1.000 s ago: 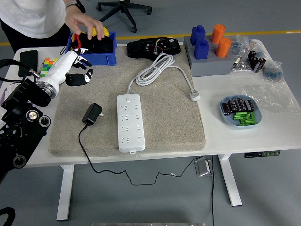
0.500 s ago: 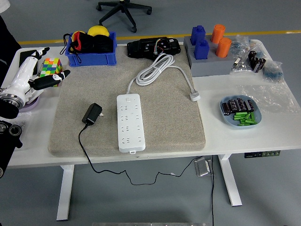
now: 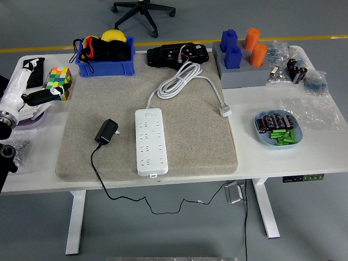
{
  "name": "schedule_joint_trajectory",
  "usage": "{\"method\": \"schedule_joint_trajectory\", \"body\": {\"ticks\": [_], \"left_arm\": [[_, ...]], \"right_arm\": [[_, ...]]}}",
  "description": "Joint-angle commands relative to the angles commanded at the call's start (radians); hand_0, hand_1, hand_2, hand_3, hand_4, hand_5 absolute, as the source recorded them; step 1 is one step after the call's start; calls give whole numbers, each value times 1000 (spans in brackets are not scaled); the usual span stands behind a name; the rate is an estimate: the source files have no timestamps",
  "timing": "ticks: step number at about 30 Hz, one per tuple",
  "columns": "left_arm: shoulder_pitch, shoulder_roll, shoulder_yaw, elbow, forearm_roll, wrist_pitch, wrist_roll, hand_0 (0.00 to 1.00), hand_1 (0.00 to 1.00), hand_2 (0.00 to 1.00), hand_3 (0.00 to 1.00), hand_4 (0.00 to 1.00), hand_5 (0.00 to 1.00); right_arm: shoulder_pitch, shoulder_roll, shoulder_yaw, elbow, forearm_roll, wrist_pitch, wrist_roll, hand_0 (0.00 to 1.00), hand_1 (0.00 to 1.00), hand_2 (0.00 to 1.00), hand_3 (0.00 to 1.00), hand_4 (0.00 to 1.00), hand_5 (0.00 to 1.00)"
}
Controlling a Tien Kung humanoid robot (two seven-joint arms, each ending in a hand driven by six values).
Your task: Pull the plug out,throw it away,press the button
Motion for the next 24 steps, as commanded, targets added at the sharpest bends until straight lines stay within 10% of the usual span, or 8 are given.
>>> {"method": "schedule_joint_trajectory", "body": {"ticks": [24], "left_arm": [[15, -13, -49, -37, 21, -10, 49, 874, 846, 868, 977, 806, 220]], "right_arm": [[-6, 8, 10, 1, 0, 0, 0, 749, 700, 710, 724, 778, 633]]}}
